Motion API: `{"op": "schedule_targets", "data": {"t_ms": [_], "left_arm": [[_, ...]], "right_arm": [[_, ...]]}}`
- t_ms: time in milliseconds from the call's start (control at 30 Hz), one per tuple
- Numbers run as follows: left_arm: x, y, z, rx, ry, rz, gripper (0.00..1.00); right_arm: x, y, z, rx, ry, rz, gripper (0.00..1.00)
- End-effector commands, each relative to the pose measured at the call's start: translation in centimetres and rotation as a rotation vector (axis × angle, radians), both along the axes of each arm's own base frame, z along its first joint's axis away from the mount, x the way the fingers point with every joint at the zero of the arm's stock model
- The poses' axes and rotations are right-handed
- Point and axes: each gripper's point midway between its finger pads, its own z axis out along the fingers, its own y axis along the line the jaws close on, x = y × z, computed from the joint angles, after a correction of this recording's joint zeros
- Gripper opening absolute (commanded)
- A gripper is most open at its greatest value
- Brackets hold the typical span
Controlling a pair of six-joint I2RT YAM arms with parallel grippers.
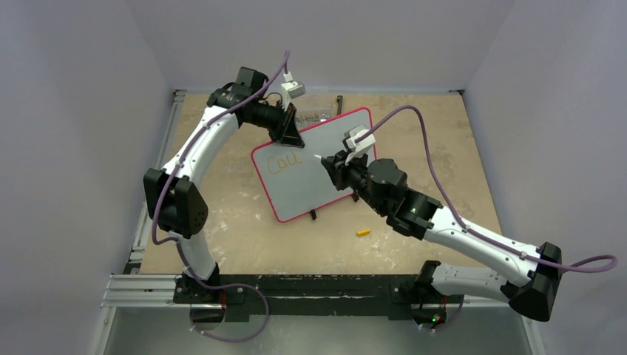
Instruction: Write a sentence on the whiteboard
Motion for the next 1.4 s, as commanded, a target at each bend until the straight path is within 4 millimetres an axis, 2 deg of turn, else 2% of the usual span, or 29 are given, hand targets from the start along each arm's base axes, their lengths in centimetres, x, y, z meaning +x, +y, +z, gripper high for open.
{"op": "schedule_targets", "data": {"t_ms": [0,400,633,833,1133,1367], "left_arm": [[-0.9,-1.8,2.3,-0.081,-0.029,-0.071,0.0],[-0.8,-1.8,2.2,-0.063,-0.035,-0.058,0.0],[-0.8,-1.8,2.2,-0.061,-0.038,-0.057,0.0],[-0.2,-1.7,1.3,-0.035,-0.025,-0.038,0.0],[2.4,-0.3,-0.2,-0.015,0.018,0.016,0.0],[2.8,-0.1,-0.7,-0.028,0.032,0.008,0.0]], "right_arm": [[0.5,0.8,1.3,0.029,-0.049,0.011,0.0],[2.4,3.9,0.7,0.018,-0.057,0.039,0.0],[4.1,3.7,0.3,-0.008,-0.059,-0.011,0.0],[4.7,3.4,0.6,-0.01,-0.072,-0.028,0.0],[5.3,3.3,0.0,-0.021,-0.066,-0.032,0.0],[5.9,3.8,-0.2,-0.017,-0.057,-0.03,0.0]]}}
